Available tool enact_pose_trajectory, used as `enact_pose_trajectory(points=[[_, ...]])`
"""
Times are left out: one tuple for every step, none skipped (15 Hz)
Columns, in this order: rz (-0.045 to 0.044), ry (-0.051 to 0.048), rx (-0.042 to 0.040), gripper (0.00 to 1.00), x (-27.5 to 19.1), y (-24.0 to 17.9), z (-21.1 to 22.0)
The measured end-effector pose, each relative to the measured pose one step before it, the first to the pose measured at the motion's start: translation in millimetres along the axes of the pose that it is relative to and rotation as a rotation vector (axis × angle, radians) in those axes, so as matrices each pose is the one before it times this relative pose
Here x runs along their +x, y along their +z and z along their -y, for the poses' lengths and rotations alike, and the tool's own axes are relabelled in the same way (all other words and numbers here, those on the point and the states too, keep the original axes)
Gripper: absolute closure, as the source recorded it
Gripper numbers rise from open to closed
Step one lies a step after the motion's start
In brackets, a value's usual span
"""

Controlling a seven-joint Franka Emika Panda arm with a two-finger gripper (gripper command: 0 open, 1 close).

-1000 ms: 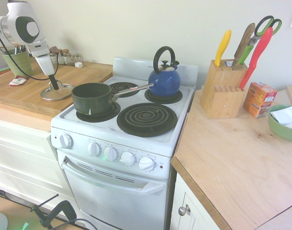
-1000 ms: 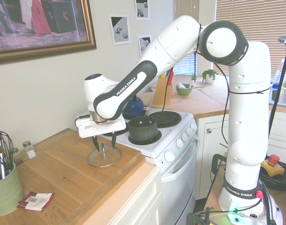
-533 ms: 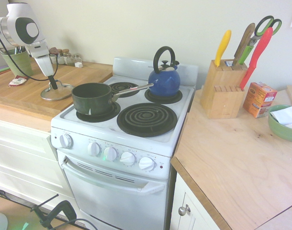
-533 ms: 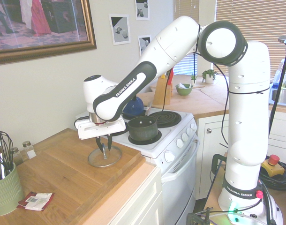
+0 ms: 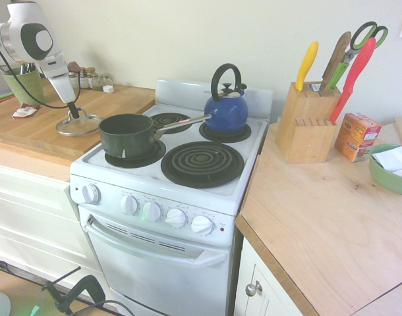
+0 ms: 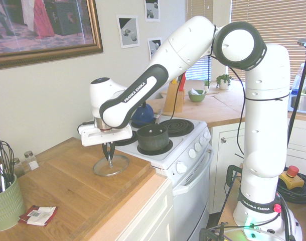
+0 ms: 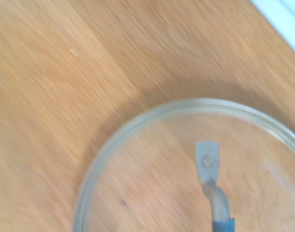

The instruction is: Cover the lid of the pot

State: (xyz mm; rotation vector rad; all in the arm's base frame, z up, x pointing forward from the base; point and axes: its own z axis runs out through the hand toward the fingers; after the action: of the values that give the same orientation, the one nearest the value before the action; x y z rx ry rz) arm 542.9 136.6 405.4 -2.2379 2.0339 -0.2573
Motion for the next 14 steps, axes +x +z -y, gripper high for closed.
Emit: enact_pose_trajectory(points=[[0.00006, 0.00235, 0.03053, 1.0, 6.39, -21.63, 0.46], [-0.00254, 0.00533, 0.02741, 1.0, 6.52, -20.81, -0.43], [-0.00234, 0.00813, 0.02387, 1.0, 8.94, -20.59, -1.48], [-0.00135, 0.00952, 0.02035, 1.0, 10.76, -17.7, -2.34], [-0.00096, 0.01672, 0.01673, 1.0, 14.79, -15.38, -2.35], [-0.00158, 0.02216, 0.00873, 1.0, 18.98, -11.2, -3.48], [-0.0038, 0.02654, 0.0011, 1.0, 21.36, -7.44, -3.05], [-0.0058, 0.02932, -0.0051, 1.0, 24.0, -4.86, -3.74], [-0.00789, 0.02442, -0.00753, 1.0, 22.96, -0.4, -3.39], [-0.00589, 0.02017, -0.00779, 1.0, 20.87, 2.5, -3.98], [-0.00464, 0.01777, -0.01333, 1.0, 18.93, 5.75, -5.08], [-0.00546, 0.01658, -0.01334, 1.0, 17.32, 6.71, -5.64], [-0.00417, 0.01176, -0.00358, 1.0, 12.86, 4.93, -4.44], [-0.00317, 0.01066, -0.00267, 1.0, 10.25, 5.1, -4.35]])
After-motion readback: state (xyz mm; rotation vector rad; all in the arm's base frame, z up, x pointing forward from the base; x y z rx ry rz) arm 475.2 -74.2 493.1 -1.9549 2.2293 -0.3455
